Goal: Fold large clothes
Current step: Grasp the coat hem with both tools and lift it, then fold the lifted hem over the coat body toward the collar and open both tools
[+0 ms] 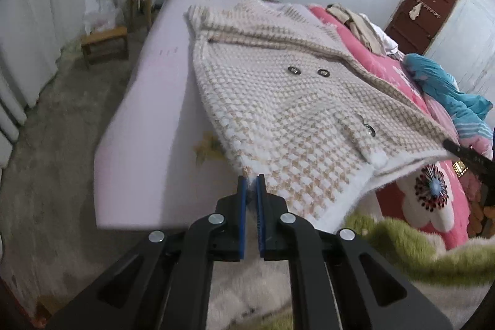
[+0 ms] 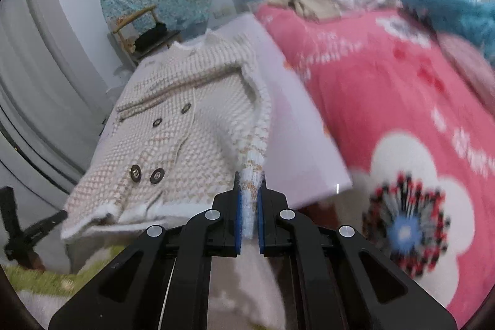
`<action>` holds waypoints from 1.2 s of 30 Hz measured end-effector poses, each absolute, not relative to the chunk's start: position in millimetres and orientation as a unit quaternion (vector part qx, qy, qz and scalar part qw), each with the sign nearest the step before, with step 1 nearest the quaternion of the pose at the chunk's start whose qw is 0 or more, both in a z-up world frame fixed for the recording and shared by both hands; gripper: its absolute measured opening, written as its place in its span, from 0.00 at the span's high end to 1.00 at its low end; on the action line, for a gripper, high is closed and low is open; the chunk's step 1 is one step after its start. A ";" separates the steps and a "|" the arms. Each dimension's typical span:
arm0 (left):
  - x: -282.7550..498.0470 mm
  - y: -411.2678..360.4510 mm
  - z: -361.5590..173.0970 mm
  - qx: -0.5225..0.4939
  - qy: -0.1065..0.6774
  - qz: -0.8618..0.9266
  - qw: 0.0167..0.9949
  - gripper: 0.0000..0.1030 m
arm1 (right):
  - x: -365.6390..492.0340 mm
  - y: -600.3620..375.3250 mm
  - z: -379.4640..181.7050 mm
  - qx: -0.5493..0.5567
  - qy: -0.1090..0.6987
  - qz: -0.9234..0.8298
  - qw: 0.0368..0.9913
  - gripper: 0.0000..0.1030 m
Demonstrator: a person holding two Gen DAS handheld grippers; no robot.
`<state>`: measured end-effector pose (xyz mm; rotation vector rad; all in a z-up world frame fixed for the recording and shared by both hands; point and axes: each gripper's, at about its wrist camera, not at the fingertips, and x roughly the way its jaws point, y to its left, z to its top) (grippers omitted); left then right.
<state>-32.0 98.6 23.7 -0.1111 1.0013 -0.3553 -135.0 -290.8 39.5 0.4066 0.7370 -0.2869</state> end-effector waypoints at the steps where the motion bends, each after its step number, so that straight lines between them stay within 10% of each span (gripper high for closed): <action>1: -33.2 99.7 17.6 -0.057 0.484 -0.167 0.857 0.95 | -135.7 -291.6 31.0 0.208 0.370 -0.136 0.895 0.94; 27: 207.7 111.8 12.0 -0.130 0.457 -0.106 0.873 0.91 | 95.8 -378.1 12.8 0.296 0.327 -0.119 0.889 0.92; 36: 208.2 117.8 9.2 -0.127 0.449 -0.123 0.876 0.83 | 97.5 -391.2 0.7 0.315 0.335 -0.102 0.882 0.42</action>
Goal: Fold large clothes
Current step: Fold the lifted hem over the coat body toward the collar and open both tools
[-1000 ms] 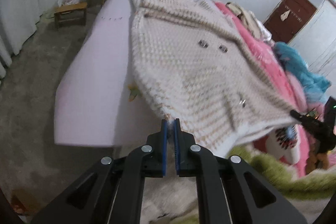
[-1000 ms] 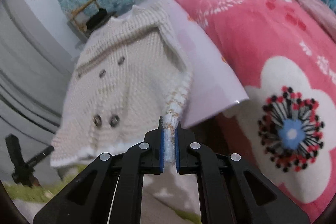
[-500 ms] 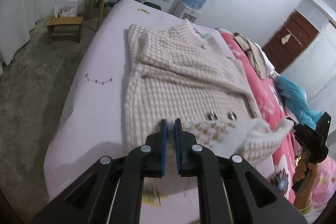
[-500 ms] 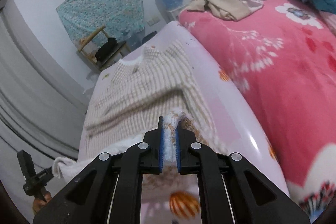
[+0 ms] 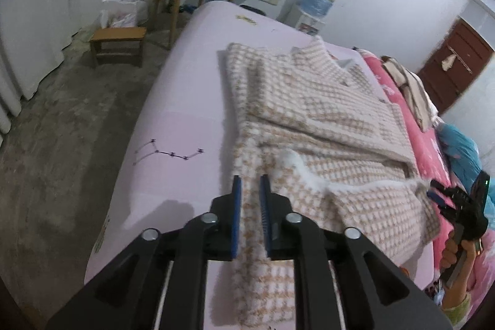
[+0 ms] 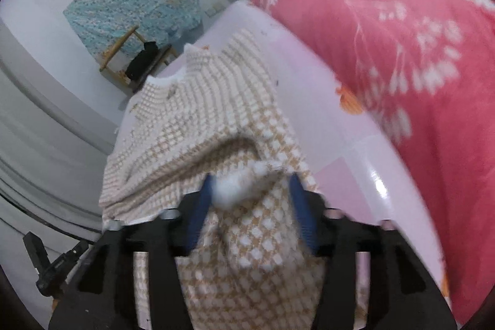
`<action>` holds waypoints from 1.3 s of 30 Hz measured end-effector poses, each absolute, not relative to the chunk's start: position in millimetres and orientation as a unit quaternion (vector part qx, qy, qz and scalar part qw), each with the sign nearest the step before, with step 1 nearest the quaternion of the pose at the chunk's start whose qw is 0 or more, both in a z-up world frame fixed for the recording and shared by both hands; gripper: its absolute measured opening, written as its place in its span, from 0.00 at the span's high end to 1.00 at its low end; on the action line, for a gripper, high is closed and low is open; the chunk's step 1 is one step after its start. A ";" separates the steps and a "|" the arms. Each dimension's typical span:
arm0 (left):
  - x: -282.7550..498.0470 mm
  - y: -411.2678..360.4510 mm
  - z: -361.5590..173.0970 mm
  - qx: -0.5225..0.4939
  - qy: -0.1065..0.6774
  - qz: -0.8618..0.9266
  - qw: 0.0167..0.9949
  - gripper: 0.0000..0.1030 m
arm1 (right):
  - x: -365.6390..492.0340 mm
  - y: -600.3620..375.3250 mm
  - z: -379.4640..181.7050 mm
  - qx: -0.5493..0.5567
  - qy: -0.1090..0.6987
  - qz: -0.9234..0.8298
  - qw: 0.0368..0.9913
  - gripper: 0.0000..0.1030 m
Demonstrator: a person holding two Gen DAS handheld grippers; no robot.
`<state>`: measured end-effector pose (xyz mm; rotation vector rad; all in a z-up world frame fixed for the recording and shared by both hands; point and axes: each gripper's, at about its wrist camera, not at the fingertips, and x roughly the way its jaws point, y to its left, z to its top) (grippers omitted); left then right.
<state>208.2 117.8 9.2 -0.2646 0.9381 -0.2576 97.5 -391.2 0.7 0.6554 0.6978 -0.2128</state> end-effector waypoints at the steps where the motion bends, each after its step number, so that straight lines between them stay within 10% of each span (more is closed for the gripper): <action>1: 208.0 113.5 9.1 -0.122 0.449 -0.132 0.875 0.78 | 90.9 -390.0 9.1 0.297 0.328 -0.112 0.890 0.38; 10: 228.7 47.0 -12.6 0.043 0.462 -0.132 0.876 0.69 | 109.3 -390.8 -2.0 0.190 0.394 -0.135 0.889 0.38; 16: 239.0 34.2 -28.3 0.082 0.466 -0.117 0.873 0.88 | 129.7 -379.6 -15.8 0.143 0.425 -0.130 0.884 0.93; 19: 227.3 36.3 -9.5 0.089 0.428 -0.104 0.893 0.91 | 125.1 -365.9 -1.4 0.109 0.399 -0.147 0.898 0.95; 27: 235.9 46.2 -6.7 0.069 0.416 -0.094 0.902 0.91 | 139.7 -372.6 -9.4 0.124 0.396 -0.151 0.897 0.91; 30: 249.6 43.9 -37.9 0.077 0.450 -0.087 0.886 0.90 | 145.3 -383.1 -26.7 0.146 0.411 -0.154 0.886 0.78; 33: 243.5 42.9 -25.2 0.080 0.438 -0.082 0.891 0.86 | 135.7 -382.3 -16.0 0.141 0.408 -0.177 0.885 0.44; 39: 206.2 34.8 24.0 0.085 0.370 -0.128 0.916 0.81 | 95.0 -351.1 30.5 0.142 0.367 -0.099 0.914 0.42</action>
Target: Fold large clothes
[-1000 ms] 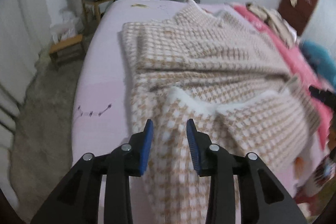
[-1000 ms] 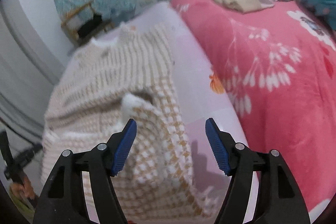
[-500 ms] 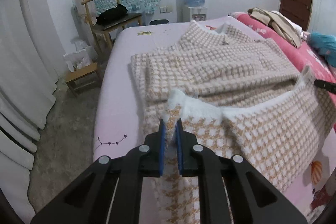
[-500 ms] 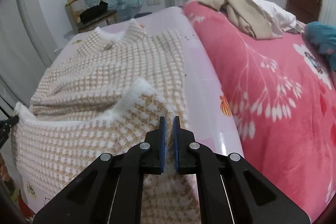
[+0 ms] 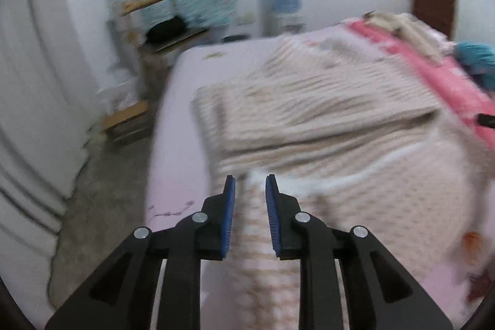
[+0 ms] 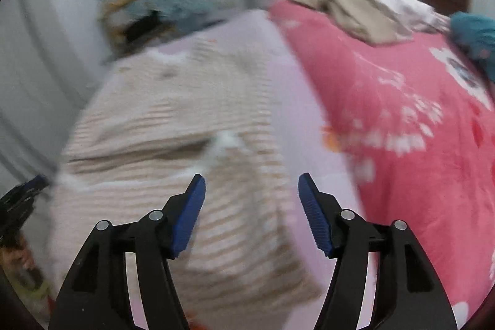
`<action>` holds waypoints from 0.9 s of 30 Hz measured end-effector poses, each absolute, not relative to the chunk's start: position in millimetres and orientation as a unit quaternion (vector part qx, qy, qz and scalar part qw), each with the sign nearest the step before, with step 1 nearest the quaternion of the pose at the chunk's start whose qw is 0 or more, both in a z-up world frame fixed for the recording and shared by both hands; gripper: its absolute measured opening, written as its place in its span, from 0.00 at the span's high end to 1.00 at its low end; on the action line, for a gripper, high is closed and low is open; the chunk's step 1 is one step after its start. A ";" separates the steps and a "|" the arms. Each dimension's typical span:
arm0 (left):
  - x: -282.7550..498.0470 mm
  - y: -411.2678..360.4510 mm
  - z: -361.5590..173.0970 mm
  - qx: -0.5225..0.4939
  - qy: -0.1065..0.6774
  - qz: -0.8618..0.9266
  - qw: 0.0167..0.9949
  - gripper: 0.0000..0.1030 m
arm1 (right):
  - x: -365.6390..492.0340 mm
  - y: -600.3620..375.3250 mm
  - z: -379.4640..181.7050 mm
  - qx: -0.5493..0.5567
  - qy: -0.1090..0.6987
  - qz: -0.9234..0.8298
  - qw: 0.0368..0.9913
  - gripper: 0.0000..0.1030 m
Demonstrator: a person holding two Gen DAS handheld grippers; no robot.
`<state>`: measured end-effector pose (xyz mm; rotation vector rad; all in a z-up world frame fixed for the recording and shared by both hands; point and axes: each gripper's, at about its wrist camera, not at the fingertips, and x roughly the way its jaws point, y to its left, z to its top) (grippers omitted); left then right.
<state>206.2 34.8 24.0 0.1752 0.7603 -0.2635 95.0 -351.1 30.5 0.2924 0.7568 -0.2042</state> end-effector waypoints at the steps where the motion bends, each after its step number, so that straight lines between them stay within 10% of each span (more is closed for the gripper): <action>1: 202.5 30.8 27.6 0.073 0.373 -0.156 0.912 0.80 | 93.2 -342.4 32.2 0.142 0.369 -0.077 0.915 0.42; 10: 177.7 -23.7 -36.3 0.086 0.503 -0.247 0.823 0.79 | 117.2 -275.8 -41.2 0.156 0.517 0.006 0.841 0.57; 27: 192.7 -18.8 -36.2 0.025 0.507 -0.265 0.820 0.79 | 138.0 -233.5 -19.9 0.087 0.501 0.017 0.861 0.60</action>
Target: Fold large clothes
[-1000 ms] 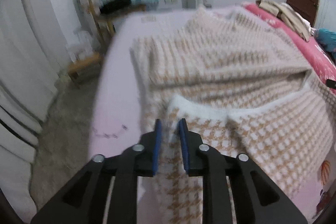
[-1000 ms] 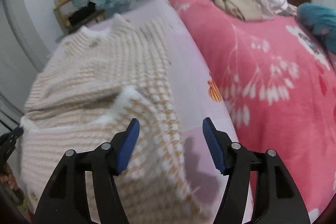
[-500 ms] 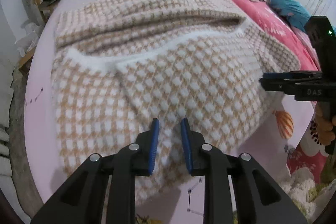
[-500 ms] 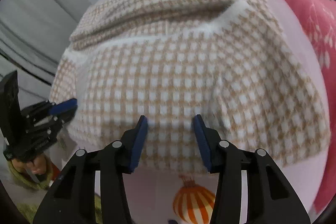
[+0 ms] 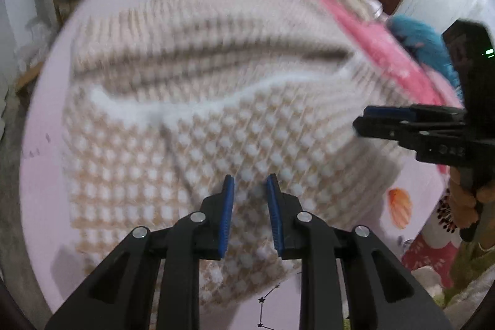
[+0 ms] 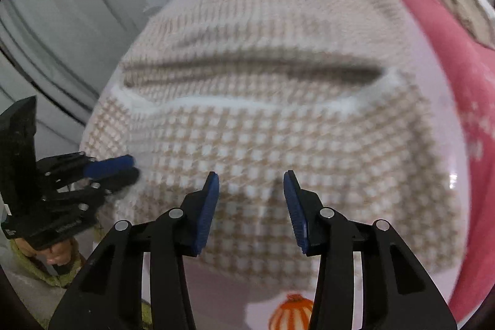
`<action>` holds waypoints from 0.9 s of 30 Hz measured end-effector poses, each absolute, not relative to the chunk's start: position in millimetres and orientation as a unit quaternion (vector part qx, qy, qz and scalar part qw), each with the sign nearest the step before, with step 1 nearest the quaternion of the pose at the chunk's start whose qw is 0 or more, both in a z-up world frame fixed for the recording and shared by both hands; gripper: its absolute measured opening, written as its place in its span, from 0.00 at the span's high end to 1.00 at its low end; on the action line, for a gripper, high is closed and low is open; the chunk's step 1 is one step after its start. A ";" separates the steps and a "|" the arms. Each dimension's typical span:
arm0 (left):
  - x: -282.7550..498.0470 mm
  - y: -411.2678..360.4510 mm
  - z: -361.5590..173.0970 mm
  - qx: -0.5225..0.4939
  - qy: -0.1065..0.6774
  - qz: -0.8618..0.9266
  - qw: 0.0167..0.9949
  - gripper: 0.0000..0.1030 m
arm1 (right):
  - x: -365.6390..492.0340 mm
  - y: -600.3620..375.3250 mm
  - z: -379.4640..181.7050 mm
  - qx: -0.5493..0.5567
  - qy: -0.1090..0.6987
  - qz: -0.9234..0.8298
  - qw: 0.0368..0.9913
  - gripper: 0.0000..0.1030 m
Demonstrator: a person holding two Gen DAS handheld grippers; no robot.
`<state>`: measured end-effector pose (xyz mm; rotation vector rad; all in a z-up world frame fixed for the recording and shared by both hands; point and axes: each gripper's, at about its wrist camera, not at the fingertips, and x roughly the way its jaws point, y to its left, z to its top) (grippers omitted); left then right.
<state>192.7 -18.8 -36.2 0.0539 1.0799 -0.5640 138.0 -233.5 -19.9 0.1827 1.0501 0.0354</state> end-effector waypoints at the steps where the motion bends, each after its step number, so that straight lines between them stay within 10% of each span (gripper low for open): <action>1: 190.5 -18.6 -35.6 0.023 0.502 -0.266 0.823 0.79 | 137.2 -231.3 -24.9 0.084 0.507 0.015 0.858 0.60; 27: 216.5 25.2 -2.2 0.086 0.410 -0.124 0.900 0.67 | 149.0 -289.0 13.3 0.059 0.419 -0.082 0.902 0.49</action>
